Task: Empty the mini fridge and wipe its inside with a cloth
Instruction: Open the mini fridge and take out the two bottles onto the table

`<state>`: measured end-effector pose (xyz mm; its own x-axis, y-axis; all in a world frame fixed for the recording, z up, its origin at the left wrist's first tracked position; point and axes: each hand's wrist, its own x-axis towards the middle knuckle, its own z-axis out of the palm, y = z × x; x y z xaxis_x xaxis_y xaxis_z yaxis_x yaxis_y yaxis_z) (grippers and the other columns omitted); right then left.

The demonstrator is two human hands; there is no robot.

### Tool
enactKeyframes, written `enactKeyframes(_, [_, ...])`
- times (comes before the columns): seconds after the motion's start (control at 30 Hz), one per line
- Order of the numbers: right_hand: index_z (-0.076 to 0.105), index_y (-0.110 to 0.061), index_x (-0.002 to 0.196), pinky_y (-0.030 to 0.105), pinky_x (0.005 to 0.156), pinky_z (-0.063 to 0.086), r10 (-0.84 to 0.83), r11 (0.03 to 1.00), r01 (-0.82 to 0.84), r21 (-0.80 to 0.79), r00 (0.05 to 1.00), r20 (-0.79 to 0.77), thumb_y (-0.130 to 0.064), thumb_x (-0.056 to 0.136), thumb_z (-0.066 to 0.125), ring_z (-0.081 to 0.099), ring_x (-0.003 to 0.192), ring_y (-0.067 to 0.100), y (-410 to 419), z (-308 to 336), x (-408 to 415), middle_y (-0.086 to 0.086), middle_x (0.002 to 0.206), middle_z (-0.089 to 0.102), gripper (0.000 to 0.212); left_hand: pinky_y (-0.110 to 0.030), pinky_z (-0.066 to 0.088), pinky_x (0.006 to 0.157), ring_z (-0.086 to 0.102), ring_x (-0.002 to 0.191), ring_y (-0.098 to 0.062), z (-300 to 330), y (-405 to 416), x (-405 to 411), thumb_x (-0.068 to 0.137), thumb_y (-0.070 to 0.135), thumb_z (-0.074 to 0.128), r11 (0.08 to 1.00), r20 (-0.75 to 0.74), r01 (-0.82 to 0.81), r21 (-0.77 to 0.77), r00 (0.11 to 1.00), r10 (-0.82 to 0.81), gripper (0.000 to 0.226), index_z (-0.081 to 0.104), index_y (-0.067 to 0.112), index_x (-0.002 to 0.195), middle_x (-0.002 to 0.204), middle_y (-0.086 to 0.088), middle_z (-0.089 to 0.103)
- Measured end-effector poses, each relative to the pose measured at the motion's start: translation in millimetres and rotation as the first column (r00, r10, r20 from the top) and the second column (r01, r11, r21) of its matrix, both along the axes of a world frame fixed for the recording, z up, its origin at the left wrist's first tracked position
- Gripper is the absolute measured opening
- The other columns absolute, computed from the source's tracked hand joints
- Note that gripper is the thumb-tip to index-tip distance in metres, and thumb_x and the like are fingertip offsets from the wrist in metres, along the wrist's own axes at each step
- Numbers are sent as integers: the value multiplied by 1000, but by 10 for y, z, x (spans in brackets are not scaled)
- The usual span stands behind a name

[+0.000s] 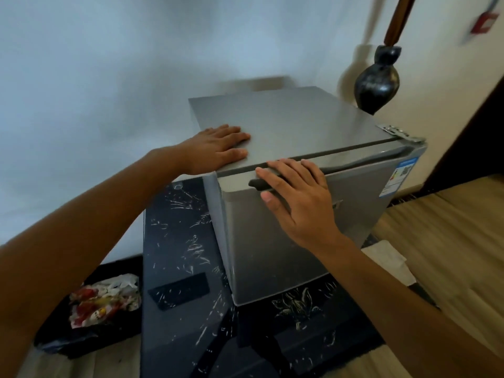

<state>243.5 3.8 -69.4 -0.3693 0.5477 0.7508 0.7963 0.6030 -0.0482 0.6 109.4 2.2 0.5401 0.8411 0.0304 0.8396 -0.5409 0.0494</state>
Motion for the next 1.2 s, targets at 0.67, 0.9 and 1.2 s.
enactKeyframes(0.67, [47,-31,145,44,127,10,-383,700,359,-617,918,100,-50,101,29,17,153,11,-1180,623,-130,-5,161,34,51,-50,41,105,49,125,-31,124,-82,414,90,57,31,976,143,162,148,973,-184,45,55,43,126,138,-5,57])
enactKeyframes(0.9, [15,-14,160,34,127,6,-487,413,602,-684,780,392,-57,102,38,0,157,15,-1740,934,184,3,171,-1,76,-49,40,93,47,123,-37,122,-416,910,91,64,38,962,-32,108,251,994,-103,63,51,18,131,134,-15,53])
enactKeyframes(1.2, [17,-11,159,48,125,19,-717,224,824,-521,501,484,-67,94,43,4,157,23,-2109,718,779,7,170,3,89,-47,46,84,57,104,-43,-193,-571,1165,84,45,60,903,-10,127,410,991,-135,62,53,-6,120,117,-27,59])
